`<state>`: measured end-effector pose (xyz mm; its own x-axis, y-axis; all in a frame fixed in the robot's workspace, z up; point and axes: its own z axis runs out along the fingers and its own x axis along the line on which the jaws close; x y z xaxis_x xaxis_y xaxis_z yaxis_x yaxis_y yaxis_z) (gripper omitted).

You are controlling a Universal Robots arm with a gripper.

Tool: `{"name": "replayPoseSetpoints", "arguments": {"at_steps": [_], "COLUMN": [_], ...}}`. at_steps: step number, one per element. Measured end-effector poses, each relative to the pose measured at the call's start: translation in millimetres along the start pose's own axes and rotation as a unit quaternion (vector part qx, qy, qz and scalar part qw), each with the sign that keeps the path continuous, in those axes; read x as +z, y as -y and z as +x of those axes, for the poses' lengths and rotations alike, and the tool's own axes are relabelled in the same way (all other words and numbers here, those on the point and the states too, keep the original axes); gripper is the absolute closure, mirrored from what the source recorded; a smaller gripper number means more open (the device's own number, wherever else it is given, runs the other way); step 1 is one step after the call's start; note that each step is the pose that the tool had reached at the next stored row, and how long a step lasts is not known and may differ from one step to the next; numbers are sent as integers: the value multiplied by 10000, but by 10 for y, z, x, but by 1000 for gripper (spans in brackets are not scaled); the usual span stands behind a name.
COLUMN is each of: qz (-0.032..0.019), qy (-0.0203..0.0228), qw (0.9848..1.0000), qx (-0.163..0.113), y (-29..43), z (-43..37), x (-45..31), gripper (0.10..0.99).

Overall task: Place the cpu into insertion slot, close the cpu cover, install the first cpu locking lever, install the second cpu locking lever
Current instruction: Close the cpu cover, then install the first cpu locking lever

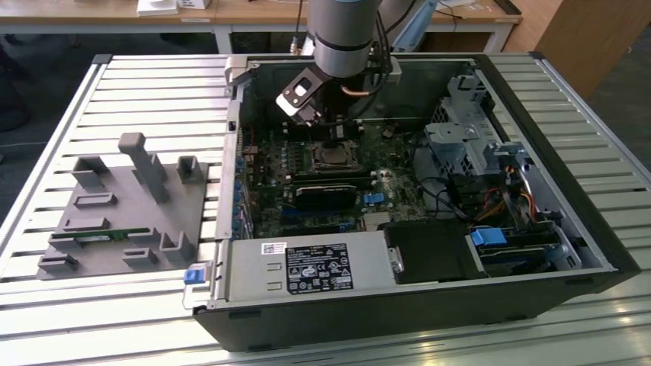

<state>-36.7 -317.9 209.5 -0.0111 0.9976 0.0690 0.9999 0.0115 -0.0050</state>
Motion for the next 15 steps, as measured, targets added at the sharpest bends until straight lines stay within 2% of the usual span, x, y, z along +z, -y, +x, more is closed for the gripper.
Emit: {"name": "replayPoseSetpoints", "arguments": {"at_steps": [6,15], "qz": [1,1], "qy": [0,0], "qw": [10000,10000], "qx": [0,1], "y": [-44,-48], "z": [-1,1], "x": [0,-18], "gripper": [965,965]}}
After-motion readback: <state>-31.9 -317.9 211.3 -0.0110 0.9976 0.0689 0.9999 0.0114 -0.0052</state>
